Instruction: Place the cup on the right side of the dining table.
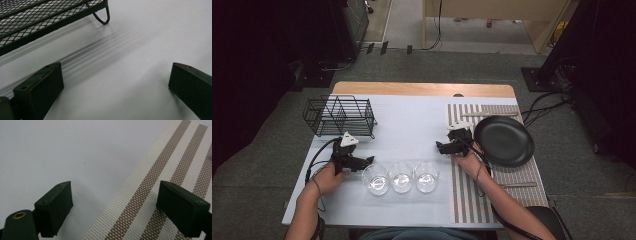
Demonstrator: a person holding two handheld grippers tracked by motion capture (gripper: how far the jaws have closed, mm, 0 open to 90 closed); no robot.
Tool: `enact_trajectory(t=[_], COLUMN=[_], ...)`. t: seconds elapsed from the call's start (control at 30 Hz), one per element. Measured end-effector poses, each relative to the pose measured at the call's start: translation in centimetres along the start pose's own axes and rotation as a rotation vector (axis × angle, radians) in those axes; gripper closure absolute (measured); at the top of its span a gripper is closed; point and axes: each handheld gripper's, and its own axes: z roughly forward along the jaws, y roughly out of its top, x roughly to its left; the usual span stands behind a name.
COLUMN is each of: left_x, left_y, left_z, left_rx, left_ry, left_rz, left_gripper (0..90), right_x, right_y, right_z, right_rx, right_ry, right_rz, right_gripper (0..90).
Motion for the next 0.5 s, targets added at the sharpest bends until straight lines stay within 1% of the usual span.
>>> enact_trajectory(t=[0.2,0.37,0.5], left_x=[0.00,0.01,0.00], left_y=[0.00,0.00,0.00], left_z=[0.00,0.00,0.00], left_rx=[0.000,0.000,-0.001], left_ry=[0.000,-0.001,0.000], left_rz=[0.000,0.000,0.000], left_gripper=[0.0,0.0,0.0], right_x=[-0.02,-0.22,-0.17], right_y=[0.16,0.42,0.53], right_z=[-0.02,-0.12,-0.17], right_rx=[0.012,0.025,0.029], right_ry=[0.000,0.017,0.031], right_rz=[0.006,0.038,0.042], right_gripper=[13.6,13.8,14.3])
